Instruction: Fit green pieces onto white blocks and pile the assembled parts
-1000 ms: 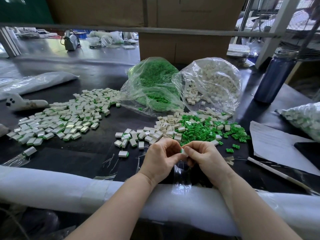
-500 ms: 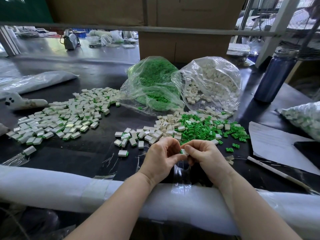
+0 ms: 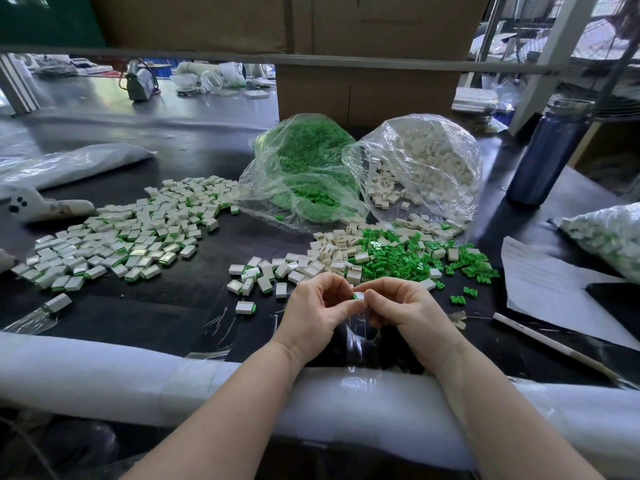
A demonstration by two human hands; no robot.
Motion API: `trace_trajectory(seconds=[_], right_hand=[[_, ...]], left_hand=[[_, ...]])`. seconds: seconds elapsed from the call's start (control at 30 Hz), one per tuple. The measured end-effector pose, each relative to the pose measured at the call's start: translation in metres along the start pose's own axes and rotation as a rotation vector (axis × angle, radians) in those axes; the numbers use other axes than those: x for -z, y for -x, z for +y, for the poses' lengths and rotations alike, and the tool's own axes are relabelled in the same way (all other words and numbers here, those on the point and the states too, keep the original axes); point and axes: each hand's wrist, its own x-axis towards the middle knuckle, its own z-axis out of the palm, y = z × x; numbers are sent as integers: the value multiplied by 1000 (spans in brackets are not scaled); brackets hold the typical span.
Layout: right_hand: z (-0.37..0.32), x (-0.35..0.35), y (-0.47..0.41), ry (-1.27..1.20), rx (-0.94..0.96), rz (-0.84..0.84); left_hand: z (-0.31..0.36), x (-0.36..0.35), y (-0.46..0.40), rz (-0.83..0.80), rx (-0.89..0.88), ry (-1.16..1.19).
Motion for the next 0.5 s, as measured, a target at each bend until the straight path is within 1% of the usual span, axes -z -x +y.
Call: trace_trajectory(seconds=[0.3,0.5], right_hand=[[-1,-2,0,2,8,7],[1,-1,-2,-12,-11,23]], left_hand=[[0,1,0,-18,75,132],[1,1,0,-12,101,173]])
